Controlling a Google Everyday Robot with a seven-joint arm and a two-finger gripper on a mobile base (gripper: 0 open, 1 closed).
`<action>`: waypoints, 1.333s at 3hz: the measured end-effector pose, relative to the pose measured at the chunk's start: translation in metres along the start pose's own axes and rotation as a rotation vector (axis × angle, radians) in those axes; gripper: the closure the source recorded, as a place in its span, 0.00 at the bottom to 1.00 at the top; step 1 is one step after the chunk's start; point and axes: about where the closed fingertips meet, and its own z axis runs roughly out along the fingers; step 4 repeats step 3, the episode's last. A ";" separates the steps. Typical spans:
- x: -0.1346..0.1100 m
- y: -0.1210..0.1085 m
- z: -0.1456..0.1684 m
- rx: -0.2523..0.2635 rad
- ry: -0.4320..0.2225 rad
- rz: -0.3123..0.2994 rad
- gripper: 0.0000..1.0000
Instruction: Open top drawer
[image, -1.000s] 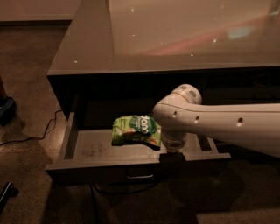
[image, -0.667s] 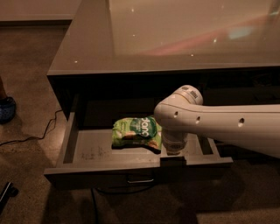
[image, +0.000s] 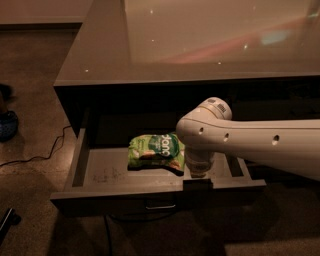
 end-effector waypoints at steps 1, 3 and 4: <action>0.000 0.000 0.000 0.000 0.000 0.000 0.20; 0.000 0.000 0.000 0.000 0.000 0.000 0.00; 0.000 0.000 0.000 0.000 0.000 0.000 0.00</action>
Offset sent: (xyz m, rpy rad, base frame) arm 0.0000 0.0000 0.0000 0.0000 0.0000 0.0000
